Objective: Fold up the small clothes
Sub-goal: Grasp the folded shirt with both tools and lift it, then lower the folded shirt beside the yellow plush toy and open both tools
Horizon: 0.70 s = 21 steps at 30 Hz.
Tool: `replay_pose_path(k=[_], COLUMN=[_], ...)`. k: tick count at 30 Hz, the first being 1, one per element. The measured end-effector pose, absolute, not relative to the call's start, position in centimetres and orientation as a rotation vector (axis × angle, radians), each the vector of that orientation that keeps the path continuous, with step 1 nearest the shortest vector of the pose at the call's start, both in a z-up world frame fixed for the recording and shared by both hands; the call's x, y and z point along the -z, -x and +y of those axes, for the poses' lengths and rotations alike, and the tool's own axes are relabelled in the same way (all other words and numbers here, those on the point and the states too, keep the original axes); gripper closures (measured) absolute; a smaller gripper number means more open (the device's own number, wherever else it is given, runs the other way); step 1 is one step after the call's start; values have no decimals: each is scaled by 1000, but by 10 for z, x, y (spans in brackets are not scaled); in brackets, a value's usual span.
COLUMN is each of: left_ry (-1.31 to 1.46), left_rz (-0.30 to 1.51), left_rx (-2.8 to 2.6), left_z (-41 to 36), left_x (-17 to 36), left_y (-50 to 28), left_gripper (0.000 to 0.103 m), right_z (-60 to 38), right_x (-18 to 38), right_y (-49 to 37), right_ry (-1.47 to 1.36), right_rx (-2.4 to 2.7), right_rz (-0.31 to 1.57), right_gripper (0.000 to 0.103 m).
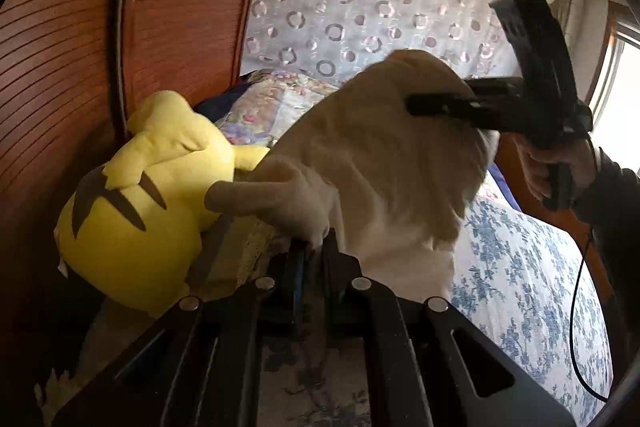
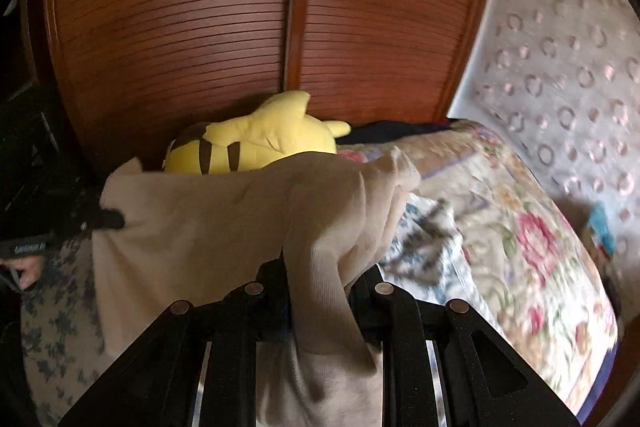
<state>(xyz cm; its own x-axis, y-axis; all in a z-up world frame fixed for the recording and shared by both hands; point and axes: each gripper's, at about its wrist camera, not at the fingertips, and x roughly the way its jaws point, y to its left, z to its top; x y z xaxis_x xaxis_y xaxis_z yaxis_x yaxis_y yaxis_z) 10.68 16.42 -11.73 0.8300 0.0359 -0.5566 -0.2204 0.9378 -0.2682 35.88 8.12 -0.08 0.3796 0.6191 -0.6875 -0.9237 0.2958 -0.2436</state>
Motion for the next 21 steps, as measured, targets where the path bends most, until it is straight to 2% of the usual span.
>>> replay_pose_path(k=[5,8,9,10,12,14,17,19,20,21], left_ry=[329,344,346,345,337,333,295,267,247,235], left_rz=[608,633,638,640,649,649,623,594,574,563], left_rx=[-177,-180,-182,-190,-203,-204,-234,-248,-249,-251], left_z=[172,178,178,178,179,180,180,178,177,175], left_x=[124,129,131,132,133,132,126,120,115,111], left_y=[-113,-117,-117,-117,-117,-114,-109,-104,-101,-99], left_gripper=[95,95,95,95,95,93,77,61,58,47], right_z=[114,124,125,127,122,115,101,90,83,78], right_x=[9,10,10,10,8,9,14,18,20,20], right_y=[-376,-388,-389,-390,-392,-392,-388,-384,-381,-378], right_ry=[722,718,702,682,626,593,542,499,477,461], right_rx=[-1129,-1082,-1039,-984,-912,-886,-855,-846,-831,-817], right_rz=[508,521,504,483,462,469,487,511,518,526], right_gripper=[82,79,70,57,49,49,49,49,49,49])
